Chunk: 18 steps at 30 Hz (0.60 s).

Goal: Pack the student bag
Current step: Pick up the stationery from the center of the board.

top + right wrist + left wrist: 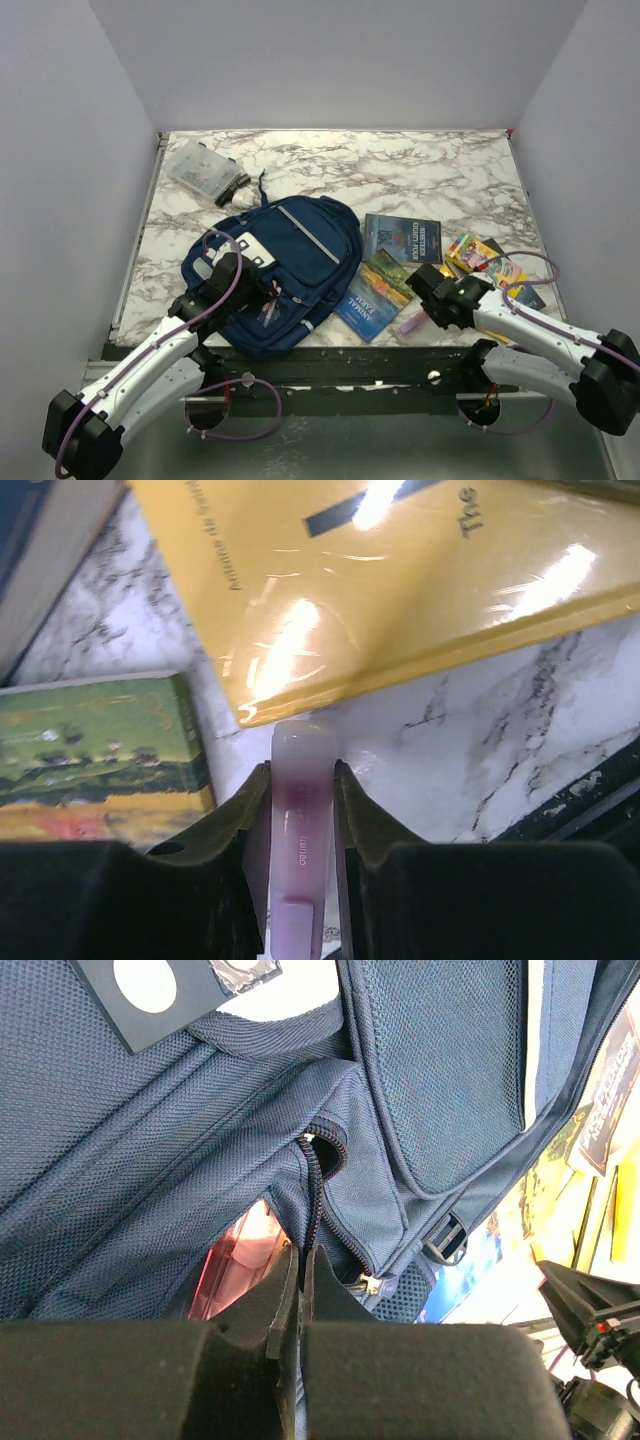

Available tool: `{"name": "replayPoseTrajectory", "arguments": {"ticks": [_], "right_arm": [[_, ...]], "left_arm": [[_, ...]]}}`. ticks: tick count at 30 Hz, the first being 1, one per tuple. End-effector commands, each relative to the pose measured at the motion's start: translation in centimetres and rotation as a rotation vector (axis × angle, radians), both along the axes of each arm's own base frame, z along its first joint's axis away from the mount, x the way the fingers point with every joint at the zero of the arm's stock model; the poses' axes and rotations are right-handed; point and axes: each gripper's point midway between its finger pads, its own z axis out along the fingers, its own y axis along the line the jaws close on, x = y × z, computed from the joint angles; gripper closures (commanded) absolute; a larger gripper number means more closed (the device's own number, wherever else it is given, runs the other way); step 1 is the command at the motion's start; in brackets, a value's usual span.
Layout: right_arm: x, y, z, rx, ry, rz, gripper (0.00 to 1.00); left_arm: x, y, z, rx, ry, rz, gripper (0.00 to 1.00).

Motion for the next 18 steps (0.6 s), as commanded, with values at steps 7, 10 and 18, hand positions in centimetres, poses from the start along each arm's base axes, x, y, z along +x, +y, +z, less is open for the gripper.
{"name": "replayPoseTrajectory", "arguments": {"ticks": [7,10,18], "right_arm": [[6.1,8.7,12.4,0.181,-0.594,0.686,0.99],[7.3,12.4,16.7,0.213,-0.795,0.878,0.99],[11.2,22.9,17.4,0.328,-0.759,1.191,0.99]], "left_arm": [[1.0,-0.6,2.0,-0.029,-0.050,0.003,1.00],[0.9,-0.6,1.8,-0.034,-0.044,0.008,1.00],[0.8,-0.8,1.8,-0.045,-0.035,0.001,1.00]]}}
